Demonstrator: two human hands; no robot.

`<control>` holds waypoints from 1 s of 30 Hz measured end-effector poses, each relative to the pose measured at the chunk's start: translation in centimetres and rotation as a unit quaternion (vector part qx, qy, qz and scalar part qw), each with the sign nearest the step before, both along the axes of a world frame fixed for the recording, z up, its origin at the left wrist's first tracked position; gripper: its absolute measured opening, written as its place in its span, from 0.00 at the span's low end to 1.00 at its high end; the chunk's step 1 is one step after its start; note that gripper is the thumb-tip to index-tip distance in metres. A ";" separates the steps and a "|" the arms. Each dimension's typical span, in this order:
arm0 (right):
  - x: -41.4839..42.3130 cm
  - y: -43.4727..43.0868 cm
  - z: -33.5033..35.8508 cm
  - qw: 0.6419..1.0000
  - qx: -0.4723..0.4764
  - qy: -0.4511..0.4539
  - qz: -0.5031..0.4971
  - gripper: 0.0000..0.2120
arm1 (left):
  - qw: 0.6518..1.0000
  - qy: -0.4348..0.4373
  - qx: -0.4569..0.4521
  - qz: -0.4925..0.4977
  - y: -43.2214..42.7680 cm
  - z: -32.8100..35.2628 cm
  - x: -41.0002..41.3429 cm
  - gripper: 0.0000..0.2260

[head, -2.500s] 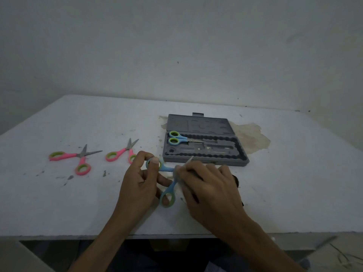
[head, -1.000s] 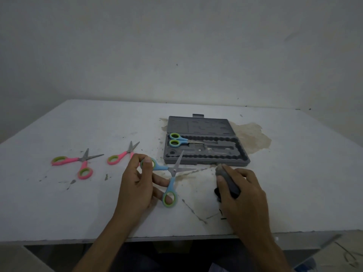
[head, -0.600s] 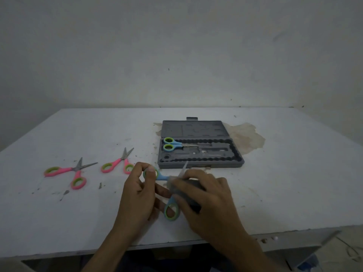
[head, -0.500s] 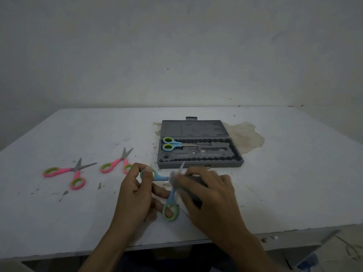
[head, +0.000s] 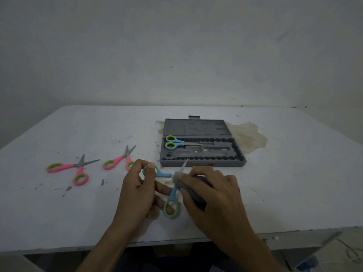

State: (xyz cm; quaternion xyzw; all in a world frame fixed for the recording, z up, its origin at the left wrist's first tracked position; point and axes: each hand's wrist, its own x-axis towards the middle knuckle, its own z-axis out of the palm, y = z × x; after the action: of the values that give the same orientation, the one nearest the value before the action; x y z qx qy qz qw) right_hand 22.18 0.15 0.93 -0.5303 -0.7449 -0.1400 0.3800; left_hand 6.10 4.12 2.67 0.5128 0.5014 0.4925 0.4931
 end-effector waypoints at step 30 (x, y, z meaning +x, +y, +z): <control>1.6 -1.3 -0.1 0.979 0.054 0.180 -0.081 0.17 | 0.999 -0.008 0.041 0.028 -1.3 0.2 0.2 0.09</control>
State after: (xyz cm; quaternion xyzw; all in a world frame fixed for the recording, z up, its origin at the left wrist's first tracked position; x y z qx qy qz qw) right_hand 23.81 -1.14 0.82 -0.5841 -0.6100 -0.1126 0.5235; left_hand 6.32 2.86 2.88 0.5147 0.4911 0.5304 0.4611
